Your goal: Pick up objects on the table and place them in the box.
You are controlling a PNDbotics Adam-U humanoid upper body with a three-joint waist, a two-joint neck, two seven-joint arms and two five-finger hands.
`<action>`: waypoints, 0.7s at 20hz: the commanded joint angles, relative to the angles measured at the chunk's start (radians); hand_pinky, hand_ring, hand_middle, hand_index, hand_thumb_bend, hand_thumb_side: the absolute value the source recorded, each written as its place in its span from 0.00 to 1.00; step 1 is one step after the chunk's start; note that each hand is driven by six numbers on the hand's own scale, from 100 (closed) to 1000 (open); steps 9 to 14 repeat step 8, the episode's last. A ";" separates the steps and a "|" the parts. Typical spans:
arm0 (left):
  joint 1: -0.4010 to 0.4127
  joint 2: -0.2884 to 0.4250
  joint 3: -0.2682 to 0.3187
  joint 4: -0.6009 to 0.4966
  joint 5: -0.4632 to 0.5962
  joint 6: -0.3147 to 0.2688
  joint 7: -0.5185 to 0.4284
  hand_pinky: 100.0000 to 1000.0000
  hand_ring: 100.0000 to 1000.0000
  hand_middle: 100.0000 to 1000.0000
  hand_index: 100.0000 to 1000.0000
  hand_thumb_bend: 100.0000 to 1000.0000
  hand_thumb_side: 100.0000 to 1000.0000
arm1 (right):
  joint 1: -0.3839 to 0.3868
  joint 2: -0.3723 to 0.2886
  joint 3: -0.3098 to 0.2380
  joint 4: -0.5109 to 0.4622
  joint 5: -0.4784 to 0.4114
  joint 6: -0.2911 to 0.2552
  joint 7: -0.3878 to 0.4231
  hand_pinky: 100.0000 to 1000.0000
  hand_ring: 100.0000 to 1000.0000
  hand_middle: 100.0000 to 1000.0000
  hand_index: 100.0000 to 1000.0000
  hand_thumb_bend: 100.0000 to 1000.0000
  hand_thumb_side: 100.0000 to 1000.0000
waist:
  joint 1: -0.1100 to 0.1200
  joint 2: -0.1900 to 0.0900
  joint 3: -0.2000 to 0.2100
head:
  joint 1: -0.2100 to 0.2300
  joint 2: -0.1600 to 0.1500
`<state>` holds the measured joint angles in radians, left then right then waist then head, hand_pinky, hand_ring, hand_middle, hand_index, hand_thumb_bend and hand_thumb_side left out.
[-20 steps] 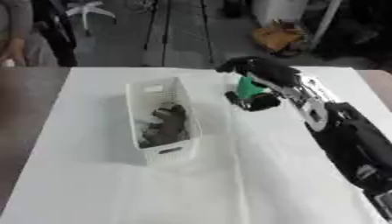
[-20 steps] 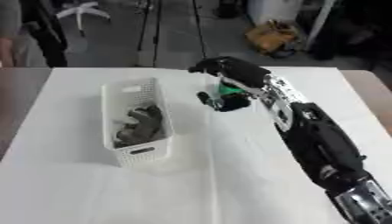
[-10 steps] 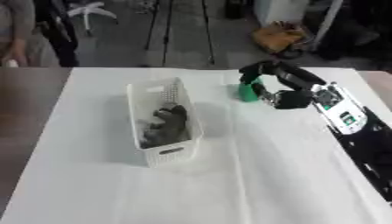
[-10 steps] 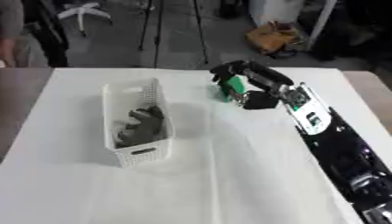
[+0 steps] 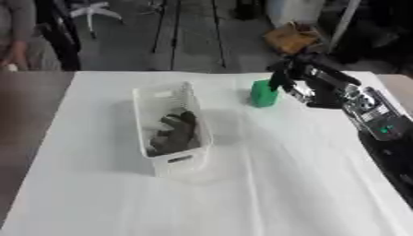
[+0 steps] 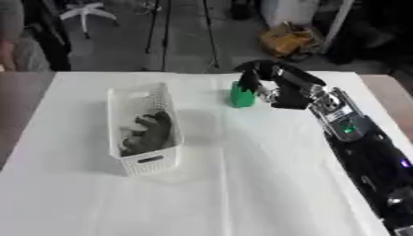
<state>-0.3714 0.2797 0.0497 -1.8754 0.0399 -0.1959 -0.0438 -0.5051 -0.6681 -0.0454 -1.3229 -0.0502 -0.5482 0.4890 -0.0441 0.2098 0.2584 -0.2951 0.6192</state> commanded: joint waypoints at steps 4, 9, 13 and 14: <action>-0.004 0.008 0.010 -0.014 0.003 0.000 0.010 0.43 0.87 0.93 0.90 0.42 1.00 | 0.000 -0.027 -0.033 -0.082 -0.018 0.007 -0.049 0.64 0.56 0.58 0.87 0.16 0.44 | 0.021 -0.004 -0.008 | 0.002 -0.007; -0.003 0.007 0.011 -0.012 0.003 -0.001 0.013 0.43 0.87 0.93 0.89 0.42 1.00 | 0.053 -0.015 -0.055 -0.177 -0.006 -0.033 -0.109 0.63 0.56 0.57 0.87 0.18 0.44 | 0.023 0.001 -0.016 | 0.001 -0.009; -0.003 0.007 0.011 -0.012 0.003 -0.001 0.013 0.43 0.87 0.93 0.89 0.42 1.00 | 0.053 -0.015 -0.055 -0.177 -0.006 -0.033 -0.109 0.63 0.56 0.57 0.87 0.18 0.44 | 0.023 0.001 -0.016 | 0.001 -0.009; -0.003 0.007 0.011 -0.012 0.003 -0.001 0.013 0.43 0.87 0.93 0.89 0.42 1.00 | 0.053 -0.015 -0.055 -0.177 -0.006 -0.033 -0.109 0.63 0.56 0.57 0.87 0.18 0.44 | 0.023 0.001 -0.016 | 0.001 -0.009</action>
